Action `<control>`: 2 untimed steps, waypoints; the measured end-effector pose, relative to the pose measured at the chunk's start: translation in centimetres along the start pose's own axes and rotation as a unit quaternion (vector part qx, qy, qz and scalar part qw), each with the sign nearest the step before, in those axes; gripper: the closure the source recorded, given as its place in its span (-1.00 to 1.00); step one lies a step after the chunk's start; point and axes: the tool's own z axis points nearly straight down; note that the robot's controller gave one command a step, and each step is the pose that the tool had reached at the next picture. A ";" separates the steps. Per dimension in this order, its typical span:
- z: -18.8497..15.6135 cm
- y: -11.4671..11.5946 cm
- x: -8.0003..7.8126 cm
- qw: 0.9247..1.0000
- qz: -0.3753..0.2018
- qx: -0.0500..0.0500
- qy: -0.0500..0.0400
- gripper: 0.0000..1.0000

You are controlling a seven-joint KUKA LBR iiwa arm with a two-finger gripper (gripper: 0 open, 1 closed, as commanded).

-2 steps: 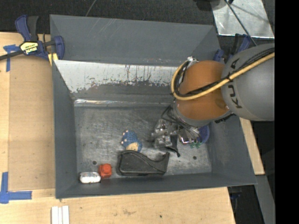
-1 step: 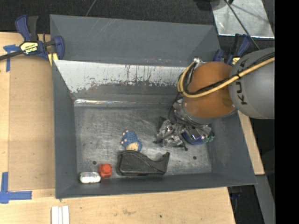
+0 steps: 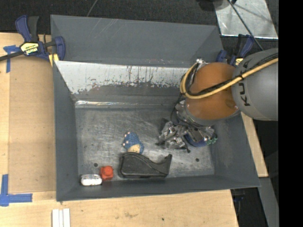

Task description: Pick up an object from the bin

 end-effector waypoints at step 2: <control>-0.1 -0.1 -0.1 1.000 0.001 0.001 -0.001 1.00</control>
Offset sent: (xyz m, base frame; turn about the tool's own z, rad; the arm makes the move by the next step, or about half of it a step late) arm 0.0000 0.0000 0.0000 0.0000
